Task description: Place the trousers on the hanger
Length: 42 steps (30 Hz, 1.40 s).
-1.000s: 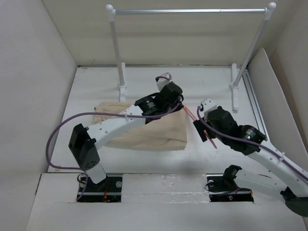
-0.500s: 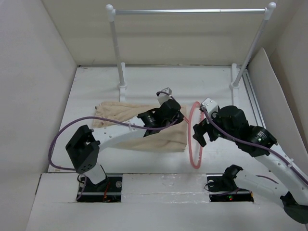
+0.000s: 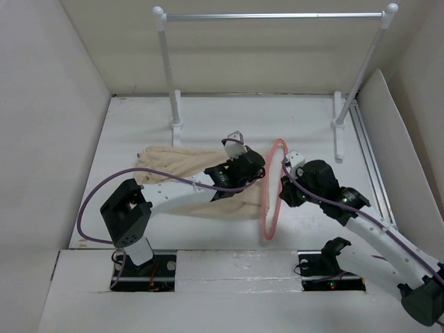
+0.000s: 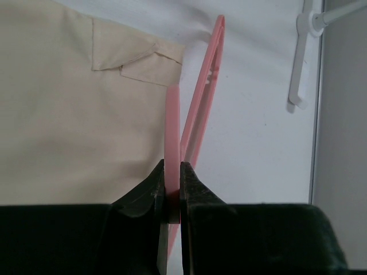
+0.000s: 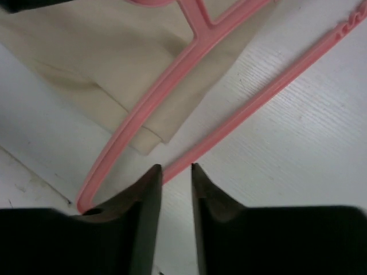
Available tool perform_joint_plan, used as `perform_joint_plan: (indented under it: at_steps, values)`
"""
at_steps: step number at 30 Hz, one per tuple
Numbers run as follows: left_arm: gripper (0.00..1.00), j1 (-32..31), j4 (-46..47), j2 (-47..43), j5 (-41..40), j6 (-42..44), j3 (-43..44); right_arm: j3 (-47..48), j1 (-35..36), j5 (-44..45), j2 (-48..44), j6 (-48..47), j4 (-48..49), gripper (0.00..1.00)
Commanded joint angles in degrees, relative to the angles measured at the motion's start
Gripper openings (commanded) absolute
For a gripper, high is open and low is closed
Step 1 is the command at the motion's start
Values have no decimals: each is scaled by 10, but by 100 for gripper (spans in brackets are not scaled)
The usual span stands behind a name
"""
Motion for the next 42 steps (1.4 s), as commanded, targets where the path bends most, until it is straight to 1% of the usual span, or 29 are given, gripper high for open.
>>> perform_joint_plan:
  at_steps: [1,3,4,6,7,11,12,13,15,16,19,22,23,24,25,26,28,29,31,32,33,37,42]
  values:
    - [0,-4,-22,-11,-58,-30,-19,-32,-22,-35,32,20,146,37]
    - [0,-4,-21,-9,-69,-34,-25,-44,-43,-51,75,27,176,47]
    - [0,-4,-22,-7,-71,-34,-25,-47,-50,-58,94,29,203,49]
    - [0,-4,-32,-3,-80,-34,-22,-52,-64,-71,140,47,228,50]
    - [0,-4,-34,2,-81,-32,-20,-60,-70,-72,153,53,259,50]
    - [0,1,-42,14,-83,-33,-15,-80,-70,-83,212,93,335,56]
    - [0,1,-41,14,-80,-32,-15,-83,-70,-92,224,104,338,57]
    - [0,1,-41,16,-79,-32,-15,-84,-70,-95,246,109,371,57]
    - [0,1,-41,17,-78,-30,-13,-92,-70,-95,267,127,387,58]
    - [0,1,-42,18,-78,-28,-13,-98,-70,-99,285,134,414,58]
    - [0,1,-41,19,-75,-27,-12,-120,-76,-97,307,165,448,61]
    - [0,1,-41,20,-72,-25,-13,-152,-76,-111,330,199,503,63]
    - [0,1,-42,21,-72,-25,-14,-156,-76,-115,344,207,509,62]
    - [0,1,-42,21,-73,-24,-17,-164,-76,-133,349,222,516,50]
    - [0,1,-42,21,-74,-25,-18,-171,-76,-145,354,231,544,41]
    - [0,7,-42,18,-74,-26,-20,-177,-82,-154,355,245,559,23]
    - [0,7,-42,18,-73,-28,-27,-184,-82,-160,348,249,573,10]
    - [0,13,-42,17,-74,-28,-28,-183,-90,-158,342,242,566,0]
    - [0,19,-44,13,-76,-25,-35,-178,-97,-149,308,231,531,0]
    - [0,25,-46,8,-82,-17,-44,-173,-114,-136,274,207,499,0]
    - [0,25,-46,8,-82,-17,-44,-173,-114,-136,257,207,479,0]
    - [0,47,-55,-17,-91,-3,-59,-145,-149,-121,172,157,388,0]
    - [0,75,-43,-50,-85,23,-82,-114,-188,-123,139,99,299,0]
